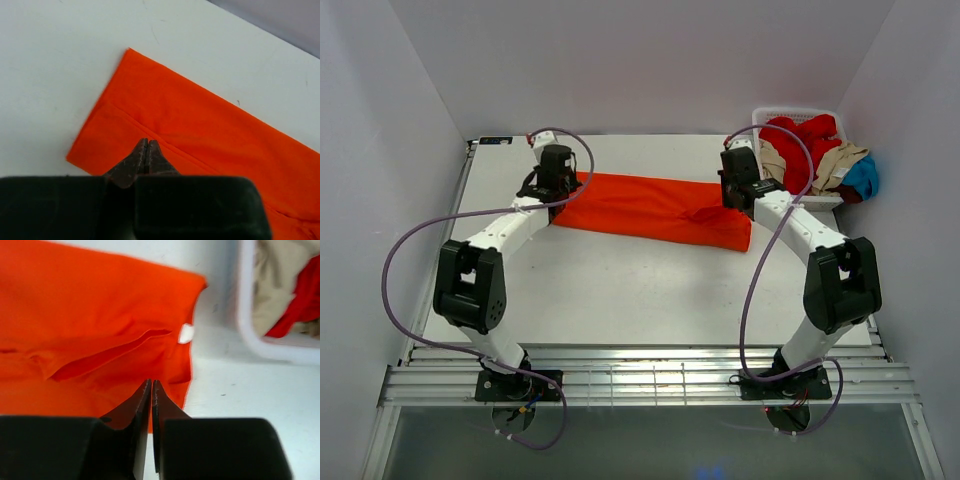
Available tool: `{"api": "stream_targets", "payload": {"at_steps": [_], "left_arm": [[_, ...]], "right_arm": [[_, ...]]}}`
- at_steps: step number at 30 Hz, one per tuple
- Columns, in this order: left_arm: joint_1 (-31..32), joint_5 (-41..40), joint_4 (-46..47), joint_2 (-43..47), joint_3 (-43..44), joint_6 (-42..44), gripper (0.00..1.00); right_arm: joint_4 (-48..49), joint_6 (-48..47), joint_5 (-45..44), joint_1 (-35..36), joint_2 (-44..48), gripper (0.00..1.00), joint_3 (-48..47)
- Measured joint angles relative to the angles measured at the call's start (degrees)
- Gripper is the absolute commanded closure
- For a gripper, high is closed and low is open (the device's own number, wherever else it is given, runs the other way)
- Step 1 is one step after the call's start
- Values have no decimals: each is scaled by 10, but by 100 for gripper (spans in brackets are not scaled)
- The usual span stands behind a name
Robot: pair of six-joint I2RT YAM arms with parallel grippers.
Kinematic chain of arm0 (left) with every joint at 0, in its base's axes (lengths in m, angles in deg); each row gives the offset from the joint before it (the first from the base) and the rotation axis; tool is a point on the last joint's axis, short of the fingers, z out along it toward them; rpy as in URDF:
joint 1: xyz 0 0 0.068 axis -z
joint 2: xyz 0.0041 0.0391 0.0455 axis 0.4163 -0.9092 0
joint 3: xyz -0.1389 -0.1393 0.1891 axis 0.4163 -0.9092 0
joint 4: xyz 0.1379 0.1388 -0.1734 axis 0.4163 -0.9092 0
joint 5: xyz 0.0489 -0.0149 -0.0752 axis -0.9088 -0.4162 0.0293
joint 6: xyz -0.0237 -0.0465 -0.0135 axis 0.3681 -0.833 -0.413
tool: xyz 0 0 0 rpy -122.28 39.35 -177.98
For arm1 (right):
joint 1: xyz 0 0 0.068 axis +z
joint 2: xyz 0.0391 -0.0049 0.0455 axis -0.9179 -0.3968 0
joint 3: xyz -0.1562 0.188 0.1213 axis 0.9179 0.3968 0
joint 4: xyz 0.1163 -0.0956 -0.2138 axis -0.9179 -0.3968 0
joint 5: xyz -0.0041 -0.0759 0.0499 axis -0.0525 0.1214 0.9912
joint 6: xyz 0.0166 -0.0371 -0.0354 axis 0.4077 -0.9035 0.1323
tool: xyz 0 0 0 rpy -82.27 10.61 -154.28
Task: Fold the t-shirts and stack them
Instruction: Fold the other side of the tshirt into a rectangle
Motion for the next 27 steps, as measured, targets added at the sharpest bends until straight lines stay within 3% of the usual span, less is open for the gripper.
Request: {"api": "stream_targets", "payload": {"at_steps": [12,27], "left_arm": [[167,111,51,-155,4,-1,100],[170,127,80,-204,8,-3,100]], "right_arm": [[37,31,200,12,-49,92,35],[47,46,256,24,-115,92,19]]}}
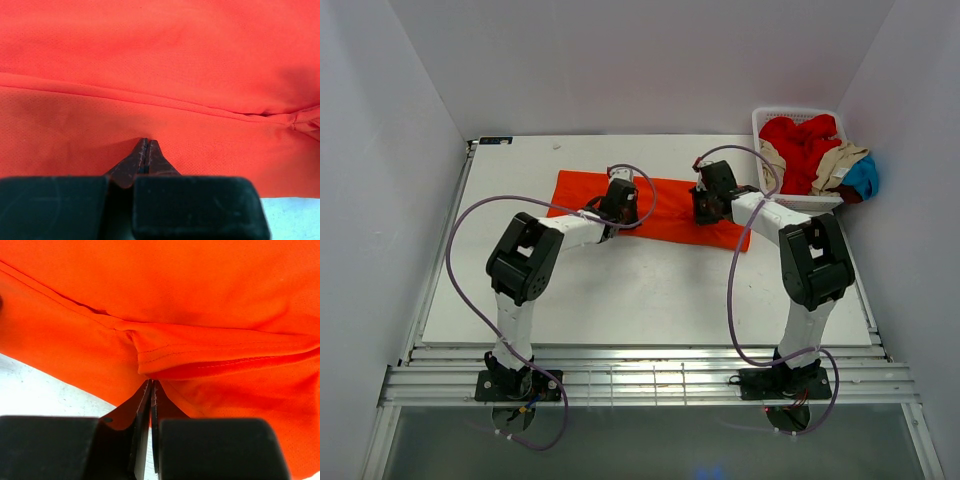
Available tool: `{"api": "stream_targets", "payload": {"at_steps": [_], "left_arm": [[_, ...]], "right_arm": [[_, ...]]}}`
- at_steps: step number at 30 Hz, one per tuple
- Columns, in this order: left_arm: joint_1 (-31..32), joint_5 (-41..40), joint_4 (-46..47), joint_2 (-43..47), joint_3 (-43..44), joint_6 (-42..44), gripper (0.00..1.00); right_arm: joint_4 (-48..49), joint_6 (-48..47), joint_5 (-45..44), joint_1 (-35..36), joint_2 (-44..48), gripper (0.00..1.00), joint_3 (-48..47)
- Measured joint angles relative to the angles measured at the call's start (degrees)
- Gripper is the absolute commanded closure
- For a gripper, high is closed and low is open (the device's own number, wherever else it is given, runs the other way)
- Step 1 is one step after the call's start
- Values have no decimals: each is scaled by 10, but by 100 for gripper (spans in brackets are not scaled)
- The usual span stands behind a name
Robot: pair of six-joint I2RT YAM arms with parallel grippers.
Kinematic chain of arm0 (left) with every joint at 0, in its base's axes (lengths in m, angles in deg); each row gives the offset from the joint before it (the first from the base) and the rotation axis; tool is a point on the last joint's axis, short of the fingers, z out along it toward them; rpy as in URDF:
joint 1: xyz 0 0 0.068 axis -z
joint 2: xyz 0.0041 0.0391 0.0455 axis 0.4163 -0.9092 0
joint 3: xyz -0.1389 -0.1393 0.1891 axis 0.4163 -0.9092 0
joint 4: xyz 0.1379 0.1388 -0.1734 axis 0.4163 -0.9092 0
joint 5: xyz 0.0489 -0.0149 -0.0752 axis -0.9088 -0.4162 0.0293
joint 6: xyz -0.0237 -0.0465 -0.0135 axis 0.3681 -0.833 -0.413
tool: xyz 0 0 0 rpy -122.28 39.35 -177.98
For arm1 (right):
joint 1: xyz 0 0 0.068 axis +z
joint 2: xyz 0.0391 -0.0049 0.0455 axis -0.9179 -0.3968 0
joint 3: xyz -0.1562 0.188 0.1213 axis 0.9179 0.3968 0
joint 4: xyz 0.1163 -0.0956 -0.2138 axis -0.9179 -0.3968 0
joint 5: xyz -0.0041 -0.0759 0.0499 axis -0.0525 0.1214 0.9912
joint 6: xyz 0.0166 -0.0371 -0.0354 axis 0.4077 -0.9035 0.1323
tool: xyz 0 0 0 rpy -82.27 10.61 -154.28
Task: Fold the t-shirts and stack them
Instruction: Fold the other side of the tshirt into a rectangle, then rotate the tshirt 90 degrees
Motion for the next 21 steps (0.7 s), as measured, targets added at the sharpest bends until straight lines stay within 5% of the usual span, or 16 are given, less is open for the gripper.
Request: {"api": "stream_targets", "payload": {"at_steps": [21], "left_arm": [[16,-3,97,19,-84,-26,100]], "right_arm": [[38,-1,-53,3,-113,92,-114]]}}
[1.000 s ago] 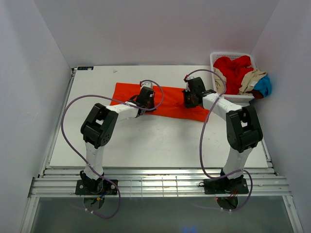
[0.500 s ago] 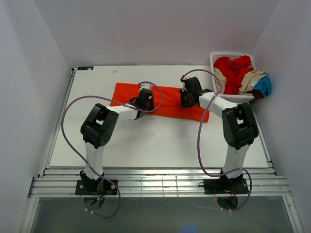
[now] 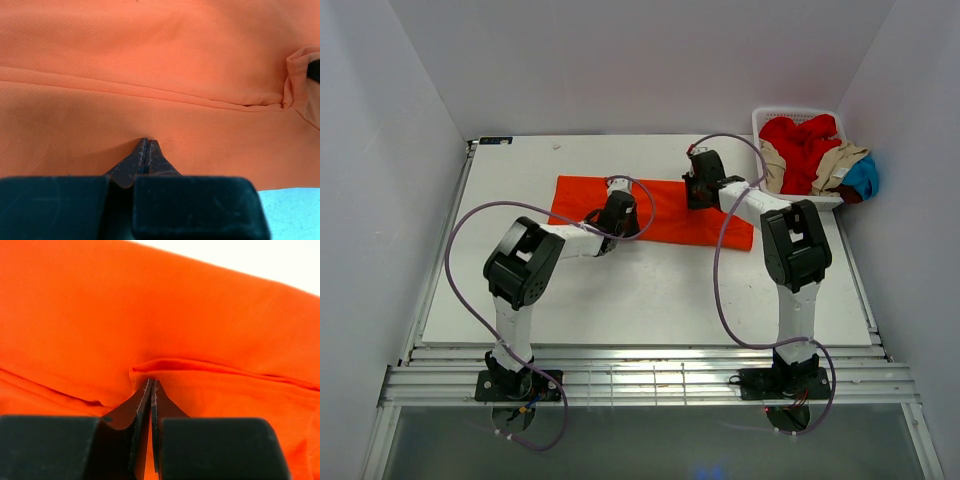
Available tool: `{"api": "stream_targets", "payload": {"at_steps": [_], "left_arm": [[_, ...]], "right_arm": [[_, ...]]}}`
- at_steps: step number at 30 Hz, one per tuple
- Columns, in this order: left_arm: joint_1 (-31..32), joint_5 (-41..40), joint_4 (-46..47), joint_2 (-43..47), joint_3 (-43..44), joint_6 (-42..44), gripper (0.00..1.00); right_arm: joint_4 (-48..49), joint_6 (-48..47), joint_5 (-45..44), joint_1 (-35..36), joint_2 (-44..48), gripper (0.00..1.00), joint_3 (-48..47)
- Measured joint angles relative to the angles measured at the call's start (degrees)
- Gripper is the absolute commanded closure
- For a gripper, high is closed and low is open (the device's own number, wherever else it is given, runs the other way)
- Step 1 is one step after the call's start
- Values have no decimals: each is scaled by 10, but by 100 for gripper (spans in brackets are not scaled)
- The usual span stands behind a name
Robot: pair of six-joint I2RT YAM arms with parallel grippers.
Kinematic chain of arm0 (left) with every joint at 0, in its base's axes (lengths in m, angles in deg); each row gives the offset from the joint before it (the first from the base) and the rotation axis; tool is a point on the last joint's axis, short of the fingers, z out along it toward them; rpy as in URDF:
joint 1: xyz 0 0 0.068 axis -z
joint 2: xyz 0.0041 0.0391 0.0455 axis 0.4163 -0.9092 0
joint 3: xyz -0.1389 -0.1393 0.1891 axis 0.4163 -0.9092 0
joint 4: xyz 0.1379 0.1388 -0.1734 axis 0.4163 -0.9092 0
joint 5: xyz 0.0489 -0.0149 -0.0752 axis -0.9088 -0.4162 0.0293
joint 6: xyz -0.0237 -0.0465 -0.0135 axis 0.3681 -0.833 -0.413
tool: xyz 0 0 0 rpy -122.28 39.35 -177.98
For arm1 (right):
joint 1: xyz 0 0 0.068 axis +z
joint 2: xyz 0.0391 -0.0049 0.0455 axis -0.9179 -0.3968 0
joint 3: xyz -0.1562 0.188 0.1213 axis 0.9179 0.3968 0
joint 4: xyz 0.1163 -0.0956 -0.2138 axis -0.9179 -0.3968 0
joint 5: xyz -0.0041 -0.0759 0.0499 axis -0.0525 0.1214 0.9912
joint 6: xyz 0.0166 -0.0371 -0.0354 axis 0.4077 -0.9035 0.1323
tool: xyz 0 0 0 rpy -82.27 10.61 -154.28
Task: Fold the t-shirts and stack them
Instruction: Rotate the tshirt 90 degrees
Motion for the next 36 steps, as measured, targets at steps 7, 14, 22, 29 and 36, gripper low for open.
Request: {"api": "stream_targets", "payload": {"at_steps": [7,14,22,29,36], "left_arm": [[14,-14,16,20,-36,-21,100],[64,-66,23,61,-98,-80,100],[170,-143,-10,104,-141,-171,100],[279,-177,-122,153,-152,-226,100],[316,-189,-217,190,-146,-231,100]], "right_arm": [[34,-2,-29,3,90,92,57],[38,3,-58,19,292,92,173],[5,23,-112,28,351,92,271],[-27,48,-153,28,336,92,298],[-38,65,-174,28,275,92,291]]}}
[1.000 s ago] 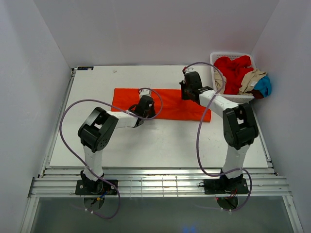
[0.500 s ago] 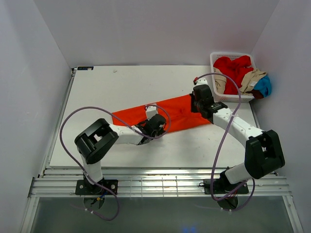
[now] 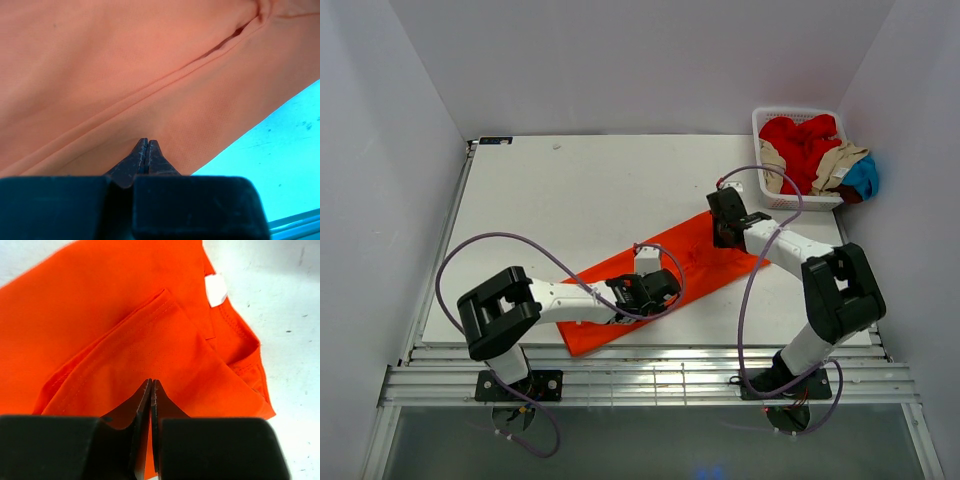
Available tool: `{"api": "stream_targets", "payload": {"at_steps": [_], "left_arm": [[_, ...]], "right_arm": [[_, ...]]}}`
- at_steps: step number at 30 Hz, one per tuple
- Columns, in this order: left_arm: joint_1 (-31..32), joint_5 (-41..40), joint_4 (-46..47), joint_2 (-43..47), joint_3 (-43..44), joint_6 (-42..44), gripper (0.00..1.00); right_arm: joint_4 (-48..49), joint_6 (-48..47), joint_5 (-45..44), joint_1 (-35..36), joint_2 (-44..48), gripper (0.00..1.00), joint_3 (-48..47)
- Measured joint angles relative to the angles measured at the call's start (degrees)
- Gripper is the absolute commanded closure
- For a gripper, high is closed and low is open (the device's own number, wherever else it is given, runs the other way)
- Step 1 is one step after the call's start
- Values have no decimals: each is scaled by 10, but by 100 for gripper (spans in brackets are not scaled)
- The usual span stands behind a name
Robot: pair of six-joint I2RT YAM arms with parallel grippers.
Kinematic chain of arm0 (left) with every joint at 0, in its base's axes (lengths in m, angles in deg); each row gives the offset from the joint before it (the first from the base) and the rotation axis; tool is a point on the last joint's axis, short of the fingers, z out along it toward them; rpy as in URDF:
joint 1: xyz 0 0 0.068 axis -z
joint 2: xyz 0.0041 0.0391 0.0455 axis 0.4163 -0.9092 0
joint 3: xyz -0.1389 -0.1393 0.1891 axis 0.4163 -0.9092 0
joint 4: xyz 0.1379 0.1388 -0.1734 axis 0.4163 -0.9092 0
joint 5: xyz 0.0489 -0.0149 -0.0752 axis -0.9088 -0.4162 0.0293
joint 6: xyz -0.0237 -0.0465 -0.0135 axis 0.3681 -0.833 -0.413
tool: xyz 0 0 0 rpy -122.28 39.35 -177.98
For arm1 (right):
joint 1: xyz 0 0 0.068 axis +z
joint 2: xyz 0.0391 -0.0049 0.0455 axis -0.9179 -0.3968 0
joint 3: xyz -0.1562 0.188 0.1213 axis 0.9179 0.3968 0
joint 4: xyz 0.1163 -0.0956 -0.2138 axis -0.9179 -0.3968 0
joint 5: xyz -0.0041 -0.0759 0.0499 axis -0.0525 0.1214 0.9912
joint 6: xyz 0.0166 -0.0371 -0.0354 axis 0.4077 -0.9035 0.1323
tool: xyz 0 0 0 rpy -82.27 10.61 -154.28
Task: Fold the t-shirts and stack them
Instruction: Rotate the tshirt 90 degrees
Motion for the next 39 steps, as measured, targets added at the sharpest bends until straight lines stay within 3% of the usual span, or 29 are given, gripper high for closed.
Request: {"api": "stream_targets", "payload": {"at_steps": [6,15,26,39], "left_arm": [[0,-32,-30,26,38,35,100],[-1,-102,-88,34,87,87,100],[-1,-80,-167,24,-13,42,100],[-2,-77,-133,4,0,23,100]], "right_arm": [[-20,14,3,0,-70,92,-21],[-31,27,7,0,-96,92,-37],[-38,25,6,0,-148,92,-101],[-59,3,19,0,-280,92,-286]]}}
